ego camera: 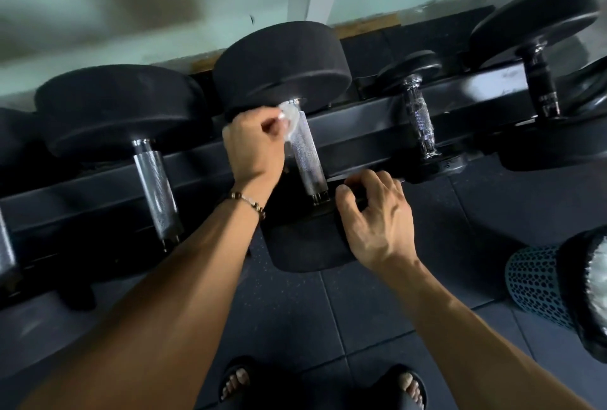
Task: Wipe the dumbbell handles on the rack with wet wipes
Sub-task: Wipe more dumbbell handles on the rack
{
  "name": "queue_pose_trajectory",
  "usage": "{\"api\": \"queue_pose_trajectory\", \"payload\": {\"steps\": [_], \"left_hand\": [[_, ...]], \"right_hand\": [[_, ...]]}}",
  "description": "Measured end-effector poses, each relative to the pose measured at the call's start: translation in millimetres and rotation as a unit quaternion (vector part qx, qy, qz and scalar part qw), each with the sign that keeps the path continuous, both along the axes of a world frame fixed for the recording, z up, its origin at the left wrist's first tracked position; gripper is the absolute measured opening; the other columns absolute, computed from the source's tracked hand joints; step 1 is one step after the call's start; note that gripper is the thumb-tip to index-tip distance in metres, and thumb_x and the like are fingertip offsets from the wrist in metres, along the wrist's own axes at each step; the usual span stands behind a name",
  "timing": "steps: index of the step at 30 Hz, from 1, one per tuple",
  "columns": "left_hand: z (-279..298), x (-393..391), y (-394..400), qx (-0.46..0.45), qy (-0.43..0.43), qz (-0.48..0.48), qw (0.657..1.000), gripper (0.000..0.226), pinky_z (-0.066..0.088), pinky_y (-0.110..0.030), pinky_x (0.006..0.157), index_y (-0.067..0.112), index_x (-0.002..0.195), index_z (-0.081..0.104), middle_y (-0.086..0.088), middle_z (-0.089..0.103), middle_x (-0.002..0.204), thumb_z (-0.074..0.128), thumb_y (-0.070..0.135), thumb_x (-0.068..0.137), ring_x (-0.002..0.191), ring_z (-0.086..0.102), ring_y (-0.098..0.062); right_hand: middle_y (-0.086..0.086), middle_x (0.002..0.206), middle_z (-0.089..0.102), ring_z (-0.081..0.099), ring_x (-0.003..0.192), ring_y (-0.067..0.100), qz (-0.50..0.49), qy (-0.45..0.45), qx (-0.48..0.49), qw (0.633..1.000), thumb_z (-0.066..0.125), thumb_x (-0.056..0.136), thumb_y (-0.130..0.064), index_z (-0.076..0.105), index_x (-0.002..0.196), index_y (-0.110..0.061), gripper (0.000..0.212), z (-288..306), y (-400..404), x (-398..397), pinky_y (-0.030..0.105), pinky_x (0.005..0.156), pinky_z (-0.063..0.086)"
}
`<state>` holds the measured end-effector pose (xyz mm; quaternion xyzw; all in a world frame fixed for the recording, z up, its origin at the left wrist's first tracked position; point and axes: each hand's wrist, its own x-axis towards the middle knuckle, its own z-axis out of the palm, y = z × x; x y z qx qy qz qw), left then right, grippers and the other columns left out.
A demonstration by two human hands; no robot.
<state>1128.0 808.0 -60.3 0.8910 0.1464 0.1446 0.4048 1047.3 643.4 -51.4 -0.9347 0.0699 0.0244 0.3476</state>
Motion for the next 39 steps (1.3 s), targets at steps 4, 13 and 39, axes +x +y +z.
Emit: {"api": "queue_pose_trajectory", "payload": {"steps": [4,13,39], "left_hand": [[-6,-19,-8,-0.027,0.013,-0.023,0.999,0.014,0.043,-0.010,0.073,0.009,0.092,0.079,-0.006,0.077,0.091,0.077,0.012,0.079,0.079,0.068,-0.008],[-3,7,-12,-0.215,0.042,0.111,0.969,0.016,0.060,-0.034,0.075,0.019,0.079,0.077,0.004,0.072,0.070,0.085,0.017,0.065,0.066,0.069,-0.012],[-6,8,9,-0.192,0.094,0.073,0.974,0.018,0.059,-0.032,0.080,0.017,0.088,0.079,-0.002,0.076,0.083,0.082,0.020,0.071,0.076,0.071,-0.015]], "right_hand": [[0.000,0.096,0.060,0.050,0.097,0.022,0.001,-0.005,0.001,1.000,0.031,0.076,-0.059,0.067,0.094,-0.017,0.058,-2,0,1,0.030,0.082,0.037],[-0.004,0.089,0.054,0.047,0.092,0.021,-0.005,-0.001,0.000,1.000,0.031,0.074,-0.060,0.062,0.085,-0.017,0.054,-3,0,1,0.025,0.075,0.029],[-0.007,0.087,0.055,0.047,0.091,0.017,-0.013,-0.007,0.004,1.000,0.035,0.075,-0.057,0.062,0.082,-0.015,0.051,-3,1,0,0.019,0.075,0.027]]}}
